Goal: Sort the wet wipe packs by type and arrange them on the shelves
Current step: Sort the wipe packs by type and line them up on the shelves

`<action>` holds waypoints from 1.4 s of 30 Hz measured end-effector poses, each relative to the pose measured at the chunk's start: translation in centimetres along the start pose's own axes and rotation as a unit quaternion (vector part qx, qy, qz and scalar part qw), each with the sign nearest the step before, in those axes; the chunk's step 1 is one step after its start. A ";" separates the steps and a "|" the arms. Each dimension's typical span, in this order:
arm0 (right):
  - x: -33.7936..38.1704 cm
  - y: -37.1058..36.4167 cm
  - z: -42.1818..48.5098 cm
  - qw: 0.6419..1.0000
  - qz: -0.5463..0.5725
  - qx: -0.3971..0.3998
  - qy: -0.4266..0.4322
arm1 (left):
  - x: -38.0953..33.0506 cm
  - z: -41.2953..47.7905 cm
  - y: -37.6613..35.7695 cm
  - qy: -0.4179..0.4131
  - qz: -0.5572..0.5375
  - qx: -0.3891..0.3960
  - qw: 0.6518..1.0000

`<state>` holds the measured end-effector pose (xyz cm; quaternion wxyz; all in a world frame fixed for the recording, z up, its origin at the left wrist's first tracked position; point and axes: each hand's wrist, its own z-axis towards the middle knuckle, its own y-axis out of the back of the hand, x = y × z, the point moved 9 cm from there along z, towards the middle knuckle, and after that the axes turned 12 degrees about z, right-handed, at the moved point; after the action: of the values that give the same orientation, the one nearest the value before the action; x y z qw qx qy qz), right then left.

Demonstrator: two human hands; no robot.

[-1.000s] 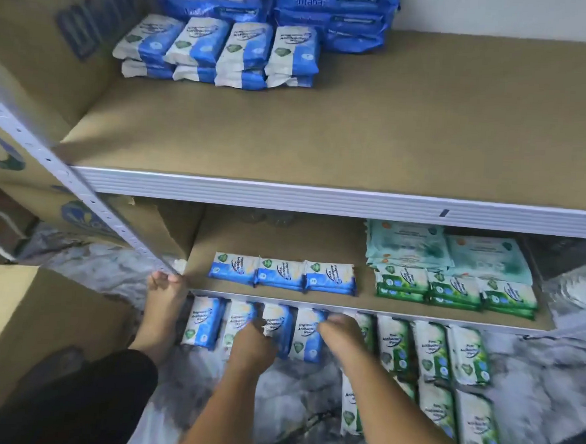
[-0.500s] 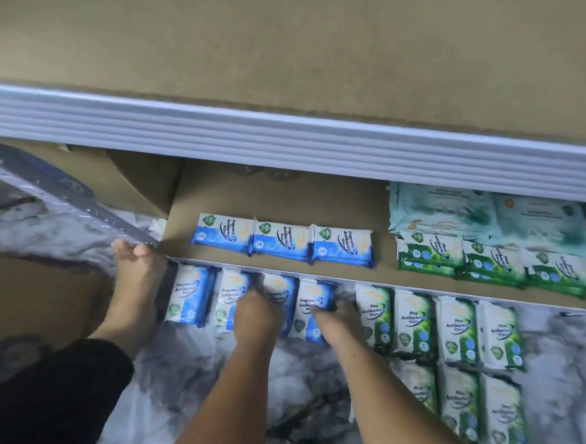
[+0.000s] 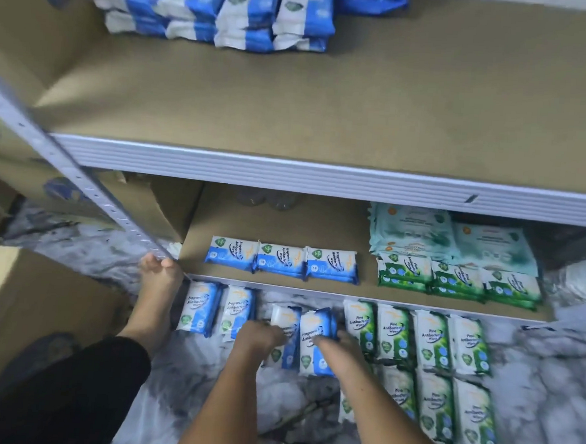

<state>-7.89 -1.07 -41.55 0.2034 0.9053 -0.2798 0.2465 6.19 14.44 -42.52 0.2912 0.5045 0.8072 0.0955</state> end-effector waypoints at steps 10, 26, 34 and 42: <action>7.1 6.2 -12.8 0.985 0.080 -0.013 0.152 | -4.5 -14.5 4.7 -0.133 -0.063 -0.017 0.989; 22.3 15.7 -28.9 0.904 0.169 -0.005 0.393 | -16.1 -32.6 13.0 -0.362 -0.187 -0.114 0.906; 29.9 17.5 -27.5 0.893 0.181 -0.027 0.410 | -21.9 -32.9 16.3 -0.354 -0.127 -0.190 0.907; 33.6 16.3 -22.0 0.905 0.131 -0.077 0.397 | -27.6 -27.5 17.3 -0.332 -0.142 -0.215 0.907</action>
<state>-0.84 -15.96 -1.43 0.3326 0.6692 -0.3107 0.5874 12.65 2.44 -2.13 0.6540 0.3120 0.6873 0.0514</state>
